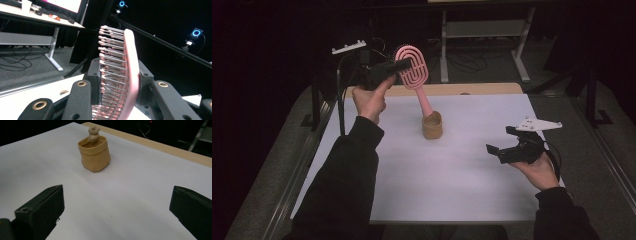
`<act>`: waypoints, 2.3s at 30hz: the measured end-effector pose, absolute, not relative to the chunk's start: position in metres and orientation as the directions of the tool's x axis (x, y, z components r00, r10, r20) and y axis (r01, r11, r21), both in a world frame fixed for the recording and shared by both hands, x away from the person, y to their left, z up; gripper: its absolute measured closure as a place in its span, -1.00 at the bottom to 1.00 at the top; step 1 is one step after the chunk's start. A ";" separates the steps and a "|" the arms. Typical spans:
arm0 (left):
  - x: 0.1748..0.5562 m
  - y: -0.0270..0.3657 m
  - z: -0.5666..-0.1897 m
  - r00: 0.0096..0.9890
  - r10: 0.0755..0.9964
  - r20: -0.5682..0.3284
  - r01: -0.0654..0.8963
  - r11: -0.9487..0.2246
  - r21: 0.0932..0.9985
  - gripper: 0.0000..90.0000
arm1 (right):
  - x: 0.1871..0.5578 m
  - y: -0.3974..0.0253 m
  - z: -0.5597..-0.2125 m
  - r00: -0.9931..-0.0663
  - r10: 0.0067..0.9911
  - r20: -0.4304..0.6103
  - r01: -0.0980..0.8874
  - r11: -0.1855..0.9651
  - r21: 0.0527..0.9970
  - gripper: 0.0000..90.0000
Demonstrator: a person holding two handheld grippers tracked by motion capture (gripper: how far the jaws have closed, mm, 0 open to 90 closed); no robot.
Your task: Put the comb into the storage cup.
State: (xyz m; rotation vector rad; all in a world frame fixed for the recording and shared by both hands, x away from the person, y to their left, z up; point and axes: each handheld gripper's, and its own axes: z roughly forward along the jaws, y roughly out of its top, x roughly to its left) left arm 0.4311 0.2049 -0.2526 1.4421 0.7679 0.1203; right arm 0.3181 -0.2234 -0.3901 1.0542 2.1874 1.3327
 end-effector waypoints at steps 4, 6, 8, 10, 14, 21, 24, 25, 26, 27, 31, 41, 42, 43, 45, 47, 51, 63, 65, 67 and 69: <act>0.433 0.201 -0.254 0.770 0.510 -0.384 0.349 0.167 0.922 0.43 | 0.313 -0.230 -0.395 -0.644 0.761 0.083 0.411 0.253 0.876 -1.00; 0.435 0.199 -0.255 0.771 0.510 -0.382 0.352 0.160 0.922 0.43 | 0.310 -0.232 -0.397 -0.642 0.762 0.088 0.412 0.246 0.877 -1.00; 0.435 0.197 -0.257 0.771 0.515 -0.375 0.348 0.153 0.925 0.43 | 0.308 -0.234 -0.399 -0.639 0.764 0.088 0.411 0.243 0.879 -1.00; 0.436 0.196 -0.258 0.773 0.520 -0.363 0.341 0.142 0.929 0.43 | 0.305 -0.237 -0.402 -0.639 0.764 0.094 0.411 0.235 0.881 -1.00; 0.437 0.193 -0.260 0.776 0.531 -0.340 0.324 0.127 0.937 0.43 | 0.297 -0.242 -0.409 -0.634 0.766 0.105 0.413 0.220 0.884 -1.00; 0.440 0.189 -0.269 0.775 0.535 -0.336 0.322 0.122 0.939 0.43 | 0.287 -0.249 -0.416 -0.630 0.768 0.115 0.405 0.198 0.893 -1.00; 0.442 0.188 -0.273 0.777 0.532 -0.337 0.322 0.124 0.939 0.43 | 0.284 -0.250 -0.420 -0.632 0.766 0.116 0.402 0.196 0.894 -1.00; 0.443 0.188 -0.275 0.776 0.533 -0.338 0.324 0.123 0.938 0.43 | 0.283 -0.250 -0.421 -0.633 0.765 0.118 0.404 0.196 0.894 -1.00; 0.443 0.187 -0.276 0.776 0.535 -0.334 0.323 0.118 0.939 0.43 | 0.282 -0.250 -0.422 -0.631 0.766 0.118 0.406 0.197 0.892 -1.00; 0.444 0.186 -0.277 0.775 0.540 -0.328 0.318 0.114 0.941 0.43 | 0.281 -0.251 -0.423 -0.631 0.767 0.115 0.405 0.198 0.893 -1.00; 0.447 0.184 -0.283 0.777 0.540 -0.322 0.318 0.104 0.942 0.43 | 0.279 -0.254 -0.426 -0.625 0.772 0.116 0.407 0.195 0.892 -1.00; 0.450 0.177 -0.298 0.773 0.541 -0.330 0.333 0.097 0.938 0.43 | 0.278 -0.255 -0.427 -0.622 0.776 0.106 0.401 0.199 0.894 -1.00; 0.450 0.176 -0.299 0.773 0.542 -0.328 0.334 0.092 0.938 0.43 | 0.278 -0.255 -0.427 -0.622 0.776 0.104 0.400 0.200 0.894 -1.00; 0.450 0.176 -0.300 0.777 0.541 -0.323 0.332 0.085 0.940 0.43 | 0.278 -0.255 -0.427 -0.622 0.776 0.103 0.400 0.201 0.894 -1.00; 0.450 0.173 -0.302 0.786 0.534 -0.310 0.324 0.069 0.943 0.43 | 0.278 -0.255 -0.427 -0.622 0.777 0.100 0.399 0.204 0.894 -1.00; 0.450 0.171 -0.303 0.789 0.541 -0.290 0.316 0.048 0.948 0.43 | 0.277 -0.255 -0.427 -0.622 0.777 0.099 0.399 0.206 0.893 -1.00; 0.450 0.168 -0.308 0.788 0.550 -0.277 0.314 0.029 0.949 0.43 | 0.277 -0.254 -0.427 -0.622 0.777 0.097 0.397 0.206 0.895 -1.00; 0.452 0.165 -0.322 0.782 0.551 -0.290 0.329 0.030 0.944 0.43 | 0.278 -0.254 -0.429 -0.628 0.772 0.097 0.403 0.216 0.889 -1.00; 0.452 0.165 -0.324 0.781 0.552 -0.293 0.331 0.032 0.943 0.43 | 0.278 -0.254 -0.429 -0.627 0.773 0.097 0.402 0.215 0.890 -1.00; 0.453 0.164 -0.326 0.778 0.552 -0.299 0.335 0.037 0.941 0.43 | 0.277 -0.254 -0.429 -0.626 0.774 0.098 0.403 0.213 0.890 -1.00; 0.453 0.164 -0.328 0.775 0.555 -0.302 0.337 0.041 0.941 0.43 | 0.277 -0.254 -0.429 -0.626 0.774 0.098 0.402 0.212 0.891 -1.00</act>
